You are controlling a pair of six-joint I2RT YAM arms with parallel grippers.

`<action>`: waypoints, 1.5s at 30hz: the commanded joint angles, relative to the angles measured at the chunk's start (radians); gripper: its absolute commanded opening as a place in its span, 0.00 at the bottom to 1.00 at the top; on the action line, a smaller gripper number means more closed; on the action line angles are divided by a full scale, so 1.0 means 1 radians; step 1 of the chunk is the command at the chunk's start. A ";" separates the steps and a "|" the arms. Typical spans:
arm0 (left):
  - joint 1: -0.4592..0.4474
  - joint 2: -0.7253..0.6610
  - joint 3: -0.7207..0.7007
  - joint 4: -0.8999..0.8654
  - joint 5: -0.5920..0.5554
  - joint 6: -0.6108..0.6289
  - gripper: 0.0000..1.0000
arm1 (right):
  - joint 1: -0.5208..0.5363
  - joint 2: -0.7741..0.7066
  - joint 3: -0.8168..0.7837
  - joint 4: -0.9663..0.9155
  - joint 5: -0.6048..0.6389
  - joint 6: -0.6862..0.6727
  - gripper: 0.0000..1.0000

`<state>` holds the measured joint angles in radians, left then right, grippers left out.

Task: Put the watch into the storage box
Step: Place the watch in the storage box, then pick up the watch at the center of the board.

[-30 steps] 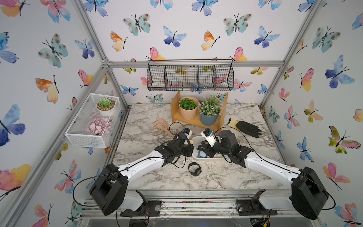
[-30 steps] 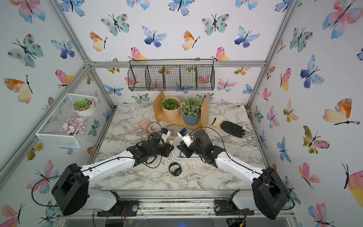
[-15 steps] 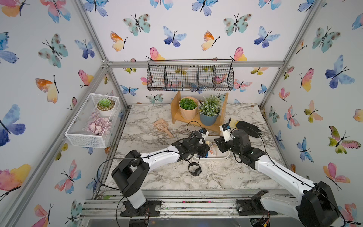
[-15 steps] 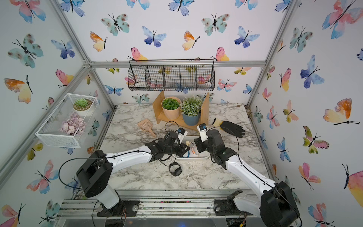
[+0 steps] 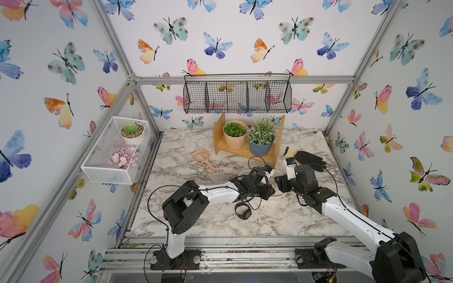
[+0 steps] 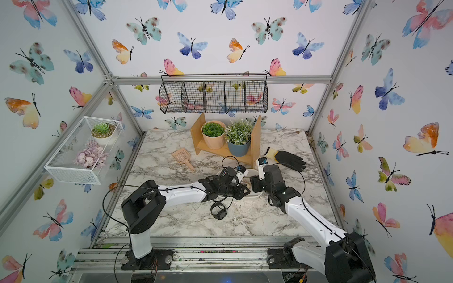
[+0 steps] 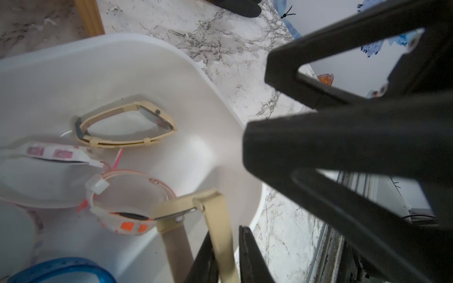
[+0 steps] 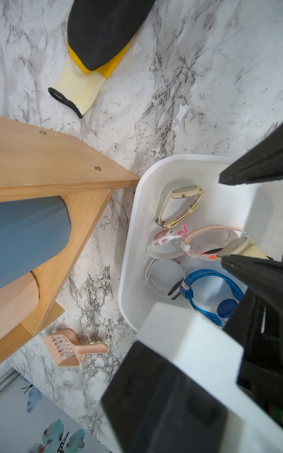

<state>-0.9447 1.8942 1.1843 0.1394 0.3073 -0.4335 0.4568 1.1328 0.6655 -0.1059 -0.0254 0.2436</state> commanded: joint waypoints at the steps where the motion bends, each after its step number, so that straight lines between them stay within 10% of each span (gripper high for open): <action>1: -0.003 0.030 0.027 0.020 0.038 0.000 0.22 | -0.007 -0.008 -0.010 -0.029 -0.001 0.013 0.53; 14: -0.002 0.013 0.036 -0.009 0.006 0.020 0.55 | -0.007 0.006 0.006 -0.016 -0.024 -0.014 0.54; 31: 0.113 -0.319 -0.186 -0.134 -0.136 0.016 0.56 | 0.055 0.041 0.034 0.111 -0.392 -0.152 0.50; 45: 0.211 -0.560 -0.456 -0.305 -0.159 0.026 0.56 | 0.290 0.226 0.115 0.150 -0.366 -0.219 0.51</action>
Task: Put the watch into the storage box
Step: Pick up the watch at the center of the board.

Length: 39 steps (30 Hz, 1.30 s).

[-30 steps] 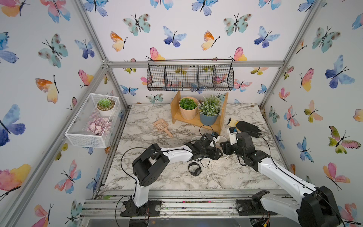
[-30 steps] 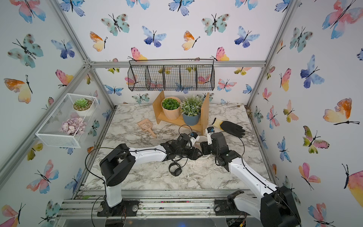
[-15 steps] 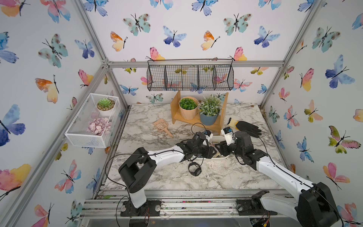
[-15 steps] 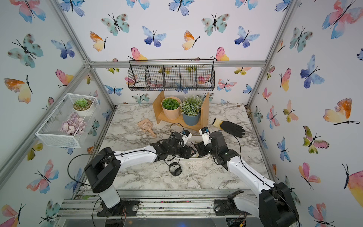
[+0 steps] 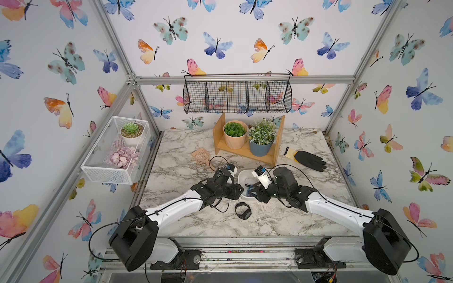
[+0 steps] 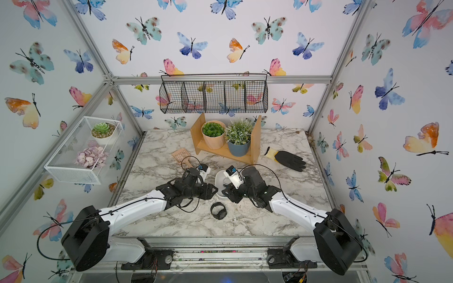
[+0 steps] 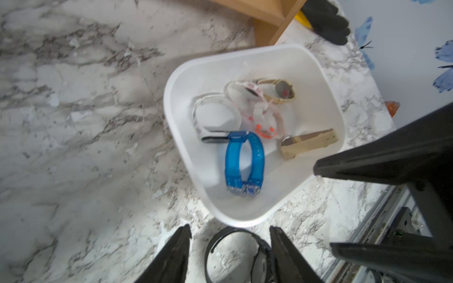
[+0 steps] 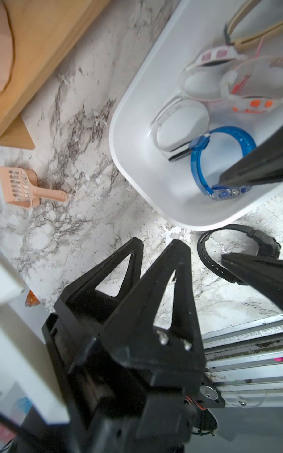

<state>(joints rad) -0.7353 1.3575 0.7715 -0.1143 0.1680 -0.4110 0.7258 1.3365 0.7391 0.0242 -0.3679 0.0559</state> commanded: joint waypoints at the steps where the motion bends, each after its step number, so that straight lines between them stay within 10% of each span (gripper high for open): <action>1: 0.002 -0.027 -0.064 -0.047 -0.011 -0.001 0.56 | 0.027 0.036 0.051 0.011 -0.018 -0.036 0.51; 31: -0.032 0.145 -0.135 0.081 0.044 0.011 0.52 | 0.034 0.064 0.052 0.002 0.012 -0.038 0.51; 39: -0.049 0.199 -0.107 0.080 0.043 0.016 0.38 | 0.036 0.063 0.060 0.006 0.016 -0.037 0.51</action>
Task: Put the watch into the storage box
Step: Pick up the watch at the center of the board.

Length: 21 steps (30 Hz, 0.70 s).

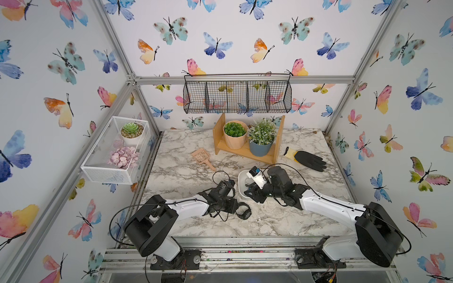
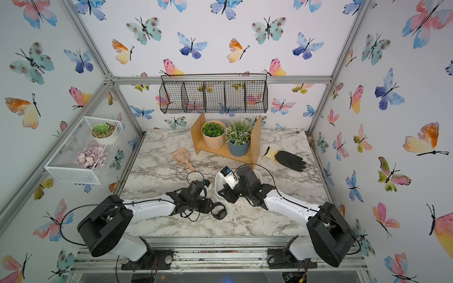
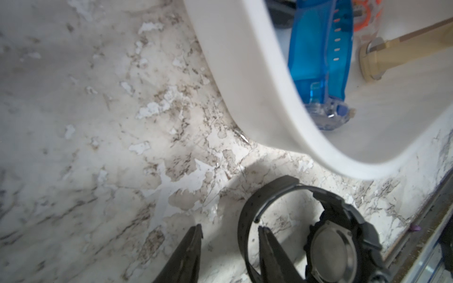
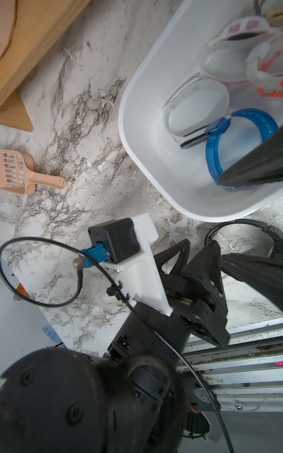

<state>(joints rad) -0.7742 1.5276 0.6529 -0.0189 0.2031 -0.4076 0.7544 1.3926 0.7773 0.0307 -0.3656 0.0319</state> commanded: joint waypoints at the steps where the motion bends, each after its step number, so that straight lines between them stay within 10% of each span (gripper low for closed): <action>1: -0.013 0.031 0.012 -0.012 0.004 0.013 0.36 | 0.008 0.006 0.023 -0.001 0.014 -0.013 0.51; 12: -0.014 0.028 0.025 -0.028 -0.015 0.016 0.02 | 0.008 0.012 0.039 -0.010 0.009 -0.021 0.51; 21: -0.013 -0.149 -0.037 0.017 -0.048 0.019 0.00 | 0.022 -0.051 0.000 0.066 -0.109 -0.040 0.51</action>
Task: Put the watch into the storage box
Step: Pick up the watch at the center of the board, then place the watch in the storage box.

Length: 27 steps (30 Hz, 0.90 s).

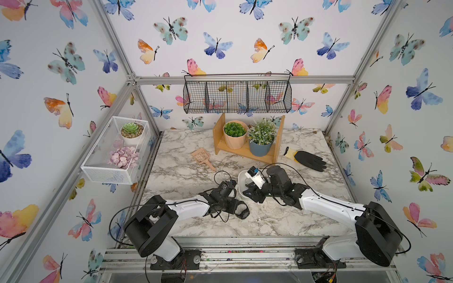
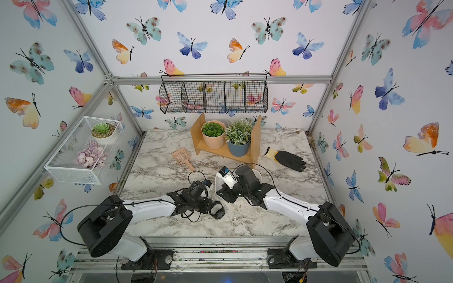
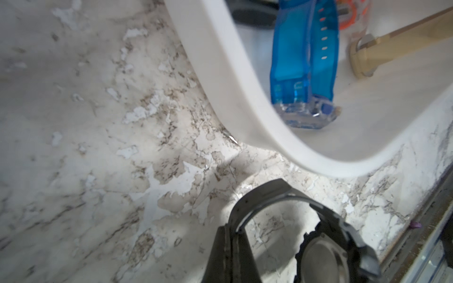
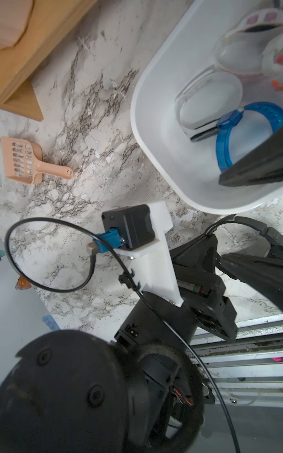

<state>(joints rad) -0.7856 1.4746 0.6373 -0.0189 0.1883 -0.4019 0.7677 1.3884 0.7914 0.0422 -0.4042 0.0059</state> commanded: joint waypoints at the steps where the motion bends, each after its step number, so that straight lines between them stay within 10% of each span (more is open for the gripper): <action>1: -0.001 -0.129 -0.030 0.017 -0.032 0.022 0.00 | 0.009 -0.059 -0.021 0.067 -0.075 -0.012 0.52; 13: 0.014 -0.264 -0.012 0.055 -0.037 0.052 0.00 | 0.009 -0.110 -0.026 0.133 -0.045 0.066 0.54; 27: 0.052 0.046 0.247 0.064 -0.059 0.048 0.00 | -0.019 -0.102 -0.010 0.051 0.241 0.164 0.57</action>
<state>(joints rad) -0.7441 1.4719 0.8394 0.0299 0.1505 -0.3557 0.7635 1.2808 0.7780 0.1123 -0.2592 0.1249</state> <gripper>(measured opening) 0.049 0.565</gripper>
